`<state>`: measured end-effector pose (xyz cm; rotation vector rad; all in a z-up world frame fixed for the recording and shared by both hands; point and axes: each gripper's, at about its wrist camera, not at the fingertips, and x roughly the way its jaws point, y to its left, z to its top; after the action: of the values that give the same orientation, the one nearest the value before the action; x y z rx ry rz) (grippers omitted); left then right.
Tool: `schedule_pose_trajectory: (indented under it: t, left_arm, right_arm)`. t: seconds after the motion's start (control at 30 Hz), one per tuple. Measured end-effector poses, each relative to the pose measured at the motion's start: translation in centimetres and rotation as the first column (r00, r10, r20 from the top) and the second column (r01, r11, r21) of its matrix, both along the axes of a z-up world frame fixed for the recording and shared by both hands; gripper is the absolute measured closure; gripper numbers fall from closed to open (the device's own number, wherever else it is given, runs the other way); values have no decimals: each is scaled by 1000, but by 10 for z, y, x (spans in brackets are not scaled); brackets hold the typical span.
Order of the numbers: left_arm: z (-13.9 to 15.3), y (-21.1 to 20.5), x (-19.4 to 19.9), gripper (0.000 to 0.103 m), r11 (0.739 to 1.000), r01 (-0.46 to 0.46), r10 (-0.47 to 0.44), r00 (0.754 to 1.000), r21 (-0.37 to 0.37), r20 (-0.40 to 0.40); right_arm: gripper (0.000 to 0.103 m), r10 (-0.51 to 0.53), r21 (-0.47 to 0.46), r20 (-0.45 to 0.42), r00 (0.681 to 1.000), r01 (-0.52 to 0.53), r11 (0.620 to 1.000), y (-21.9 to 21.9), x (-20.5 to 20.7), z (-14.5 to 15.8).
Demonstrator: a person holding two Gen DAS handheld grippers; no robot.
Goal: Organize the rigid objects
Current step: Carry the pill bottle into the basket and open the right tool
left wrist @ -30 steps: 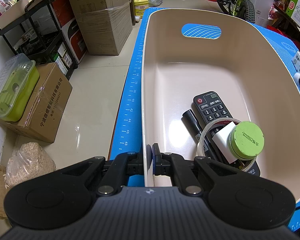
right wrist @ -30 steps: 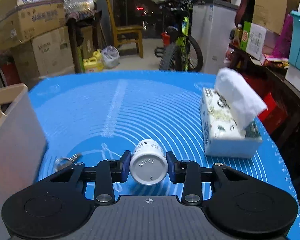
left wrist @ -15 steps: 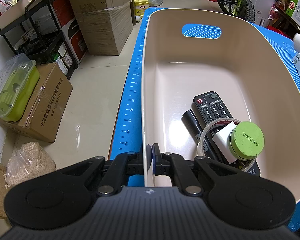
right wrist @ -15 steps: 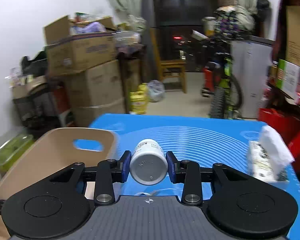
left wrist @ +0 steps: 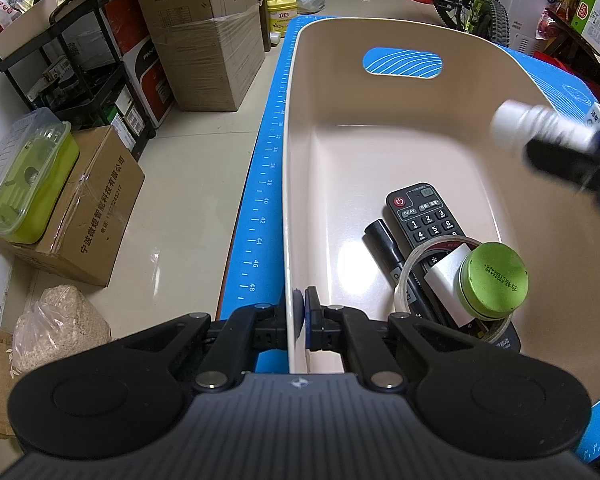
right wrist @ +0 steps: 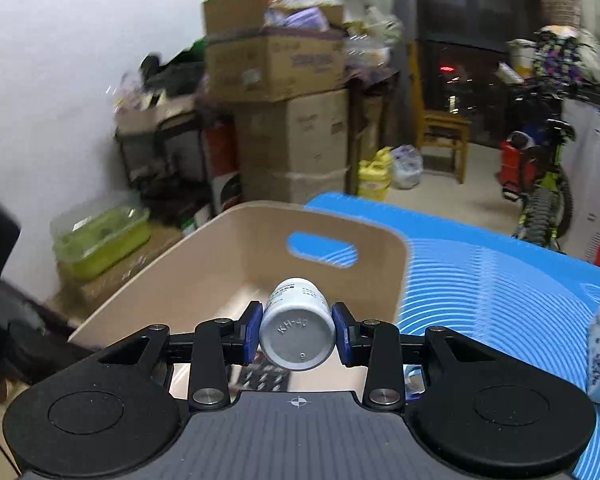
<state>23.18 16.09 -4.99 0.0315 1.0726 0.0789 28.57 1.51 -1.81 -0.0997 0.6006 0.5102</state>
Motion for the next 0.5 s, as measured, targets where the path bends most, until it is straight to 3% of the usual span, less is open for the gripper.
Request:
schedule_pose_trajectory:
  t: [0.2,0.5]
  left_arm:
    - [0,-1,0,97,1000,0,0,1000,1,0]
    - [1,-1,0,97,1000,1,-1,1000,-2,1]
  right_arm:
    - [59,57,-83,-65,996,-62,995,26,-2,-12]
    - [59,37,-158,-174,984,-65,985,35,10,-31]
